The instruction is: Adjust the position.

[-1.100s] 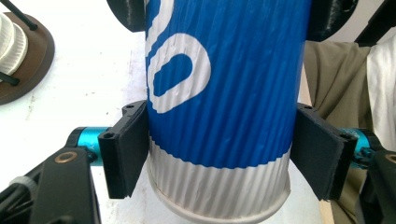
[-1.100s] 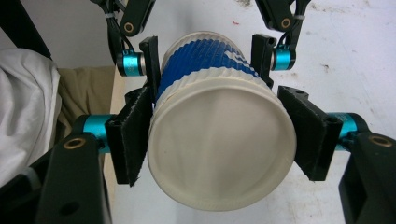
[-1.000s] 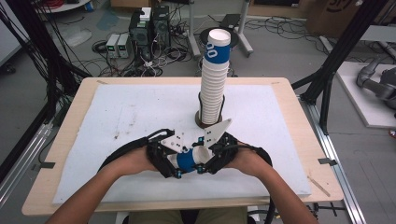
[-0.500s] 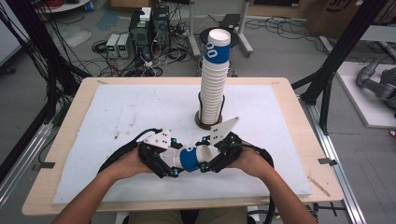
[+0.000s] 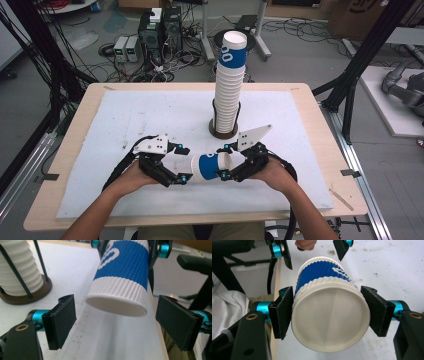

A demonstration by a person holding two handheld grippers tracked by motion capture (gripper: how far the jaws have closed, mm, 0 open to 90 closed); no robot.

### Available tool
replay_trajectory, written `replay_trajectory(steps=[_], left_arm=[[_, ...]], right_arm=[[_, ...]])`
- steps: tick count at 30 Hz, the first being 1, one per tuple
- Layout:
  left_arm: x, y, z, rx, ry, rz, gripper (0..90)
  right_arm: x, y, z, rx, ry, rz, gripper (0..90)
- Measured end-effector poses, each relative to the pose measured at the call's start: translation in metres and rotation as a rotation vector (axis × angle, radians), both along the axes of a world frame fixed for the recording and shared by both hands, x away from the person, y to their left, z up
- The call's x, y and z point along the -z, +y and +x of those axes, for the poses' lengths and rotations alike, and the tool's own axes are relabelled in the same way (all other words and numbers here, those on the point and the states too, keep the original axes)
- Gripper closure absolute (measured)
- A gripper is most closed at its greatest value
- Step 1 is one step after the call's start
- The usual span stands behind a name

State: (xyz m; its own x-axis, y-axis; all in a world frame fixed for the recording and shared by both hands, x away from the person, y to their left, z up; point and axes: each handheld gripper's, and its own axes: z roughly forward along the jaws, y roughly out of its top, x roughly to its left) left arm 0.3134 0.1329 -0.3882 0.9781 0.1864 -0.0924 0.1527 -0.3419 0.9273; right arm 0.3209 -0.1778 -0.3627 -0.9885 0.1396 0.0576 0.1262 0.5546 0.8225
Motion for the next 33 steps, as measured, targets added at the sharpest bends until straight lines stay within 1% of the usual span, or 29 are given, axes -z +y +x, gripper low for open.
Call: replay_trajectory(steps=[2, 3, 4, 5, 7, 11, 13, 16, 18, 21, 22, 26, 27, 28, 29, 30, 31, 33], left_arm=[[0.001, 0.002, -0.001, -0.015, -0.003, -0.038, 16.3], [0.001, 0.002, -0.001, -0.020, -0.003, -0.050, 16.1], [0.001, 0.003, -0.001, -0.028, -0.004, -0.068, 16.1], [0.002, 0.003, -0.001, -0.032, -0.002, -0.087, 16.1], [0.002, 0.004, -0.002, -0.040, -0.003, -0.110, 16.0], [0.005, 0.004, -0.003, -0.043, -0.002, -0.151, 15.9], [0.007, 0.003, -0.003, -0.043, 0.001, -0.157, 15.9], [0.010, 0.000, -0.004, -0.026, 0.012, -0.155, 15.9], [0.010, -0.001, -0.004, -0.026, 0.013, -0.157, 15.9], [0.011, -0.004, -0.004, -0.023, 0.010, -0.172, 15.9], [0.011, -0.006, -0.004, -0.016, 0.009, -0.171, 15.9], [0.011, -0.009, -0.004, 0.002, 0.012, -0.178, 15.9], [0.010, -0.010, -0.004, 0.006, 0.015, -0.186, 15.9], [0.010, -0.011, -0.004, 0.012, 0.013, -0.187, 15.8], [0.010, -0.012, -0.004, 0.014, 0.017, -0.190, 15.8], [0.010, -0.013, -0.004, 0.022, 0.017, -0.193, 15.8], [0.010, -0.014, -0.004, 0.024, 0.019, -0.196, 15.8], [0.012, -0.017, -0.004, 0.032, 0.022, -0.191, 15.8]], right_arm=[[0.002, -0.003, 0.000, 0.006, 0.006, 0.023, 30.4], [0.003, -0.005, 0.000, 0.013, 0.007, 0.038, 30.4], [0.004, -0.007, -0.001, 0.017, 0.010, 0.039, 30.4], [0.006, -0.009, -0.001, 0.021, 0.010, 0.054, 30.4], [0.009, -0.011, -0.002, 0.033, 0.023, 0.076, 30.4], [0.017, -0.017, -0.005, 0.046, 0.025, 0.115, 30.4], [0.020, -0.019, -0.006, 0.052, 0.027, 0.138, 30.4], [0.024, -0.021, -0.008, 0.052, 0.039, 0.182, 30.5], [0.026, -0.021, -0.008, 0.048, 0.039, 0.195, 30.4], [0.027, -0.019, -0.010, 0.043, 0.043, 0.198, 30.4], [0.027, -0.019, -0.010, 0.042, 0.042, 0.204, 30.4], [0.026, -0.018, -0.010, 0.028, 0.050, 0.239, 30.4], [0.025, -0.018, -0.011, 0.026, 0.050, 0.244, 30.5], [0.025, -0.019, -0.011, 0.023, 0.054, 0.254, 30.5], [0.024, -0.019, -0.011, 0.022, 0.067, 0.269, 30.5], [0.024, -0.019, -0.011, 0.017, 0.066, 0.280, 30.5], [0.024, -0.019, -0.010, 0.017, 0.065, 0.286, 30.5], [0.024, -0.018, -0.010, 0.010, 0.075, 0.293, 30.5]])
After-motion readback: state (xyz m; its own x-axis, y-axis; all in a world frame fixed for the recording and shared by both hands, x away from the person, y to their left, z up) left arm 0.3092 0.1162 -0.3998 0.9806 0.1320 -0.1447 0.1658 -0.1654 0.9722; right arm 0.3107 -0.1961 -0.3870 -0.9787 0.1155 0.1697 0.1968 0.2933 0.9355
